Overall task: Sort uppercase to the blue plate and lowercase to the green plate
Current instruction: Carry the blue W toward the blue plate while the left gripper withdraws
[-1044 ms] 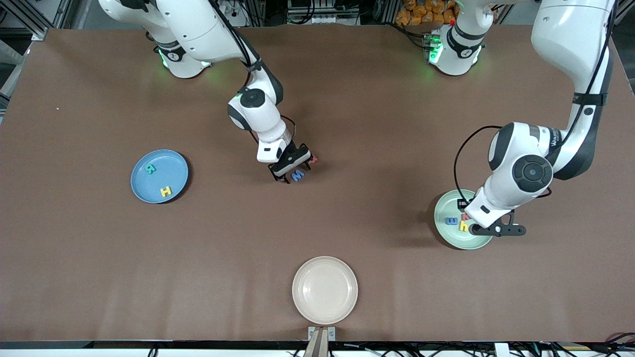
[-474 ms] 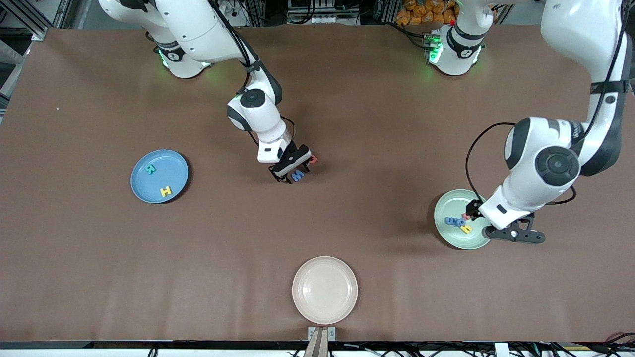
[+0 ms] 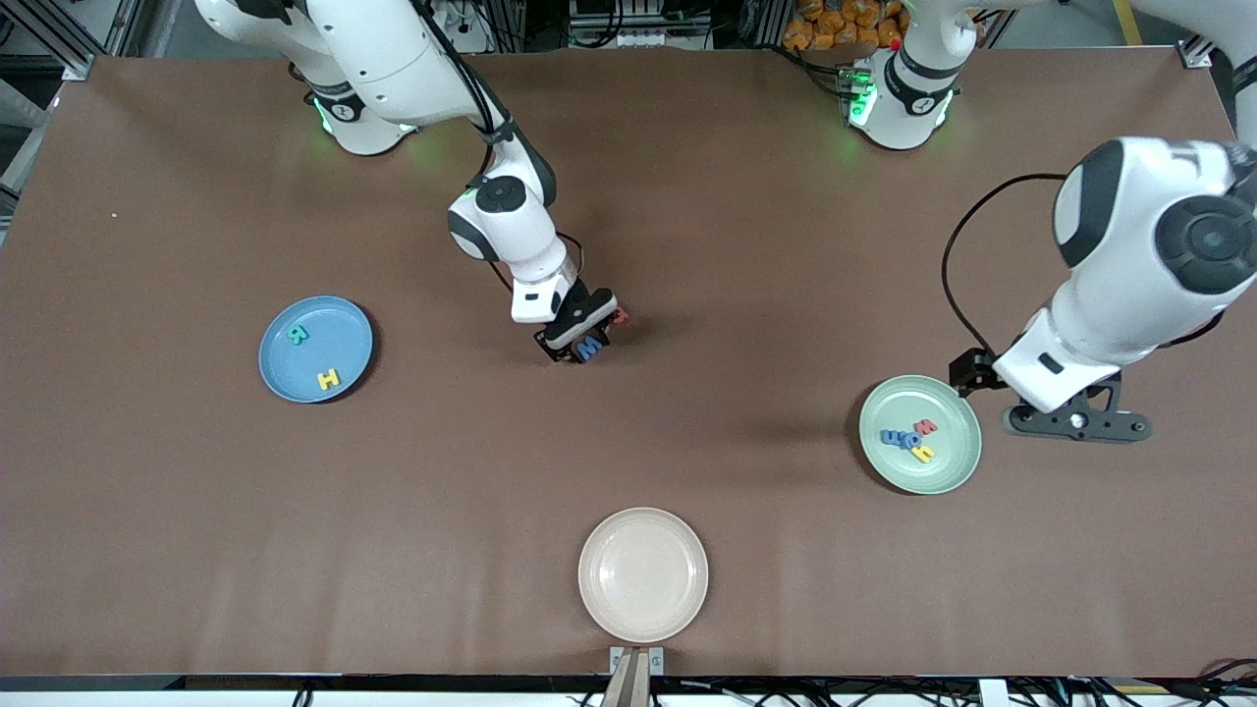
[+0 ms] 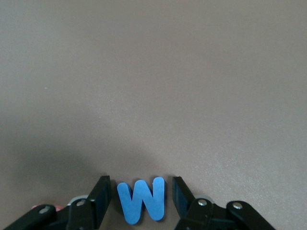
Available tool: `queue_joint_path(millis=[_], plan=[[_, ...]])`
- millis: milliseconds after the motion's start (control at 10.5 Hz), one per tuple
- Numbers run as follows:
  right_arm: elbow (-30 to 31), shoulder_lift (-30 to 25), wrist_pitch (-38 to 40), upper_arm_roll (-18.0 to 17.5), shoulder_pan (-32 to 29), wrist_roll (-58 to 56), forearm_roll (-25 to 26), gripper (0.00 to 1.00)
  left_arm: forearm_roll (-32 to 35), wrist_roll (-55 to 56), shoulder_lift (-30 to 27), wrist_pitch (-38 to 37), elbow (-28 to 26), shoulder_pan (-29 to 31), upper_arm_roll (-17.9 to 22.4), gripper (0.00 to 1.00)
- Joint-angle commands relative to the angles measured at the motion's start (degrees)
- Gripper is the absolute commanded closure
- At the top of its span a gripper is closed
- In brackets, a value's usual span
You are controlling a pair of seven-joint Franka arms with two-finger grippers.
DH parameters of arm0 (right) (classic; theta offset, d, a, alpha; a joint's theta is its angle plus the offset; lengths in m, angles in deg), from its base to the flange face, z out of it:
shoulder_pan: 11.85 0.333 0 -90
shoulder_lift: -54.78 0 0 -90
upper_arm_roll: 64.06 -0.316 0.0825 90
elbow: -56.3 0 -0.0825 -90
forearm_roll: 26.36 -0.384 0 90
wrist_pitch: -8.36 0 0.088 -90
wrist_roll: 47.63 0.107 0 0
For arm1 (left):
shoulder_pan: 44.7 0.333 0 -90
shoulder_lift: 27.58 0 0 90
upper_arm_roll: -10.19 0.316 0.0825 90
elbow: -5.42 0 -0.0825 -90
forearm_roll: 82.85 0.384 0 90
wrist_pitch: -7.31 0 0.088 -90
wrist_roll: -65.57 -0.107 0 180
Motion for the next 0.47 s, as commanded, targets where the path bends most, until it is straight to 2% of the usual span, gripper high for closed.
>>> queue_joint_path(millis=[0,380], plan=[[-1.5,1.76,-0.28,0.66,0.49,0.62,1.44,0.51,-5.04,-1.48,-5.05,-5.07,0.73,-0.1,1.3,0.0],[-1.41,1.76,-0.28,0.92,0.49,0.54,2.32,0.58,-6.73,-1.3,-11.74,-12.46,0.82,-1.16,2.71,0.0]])
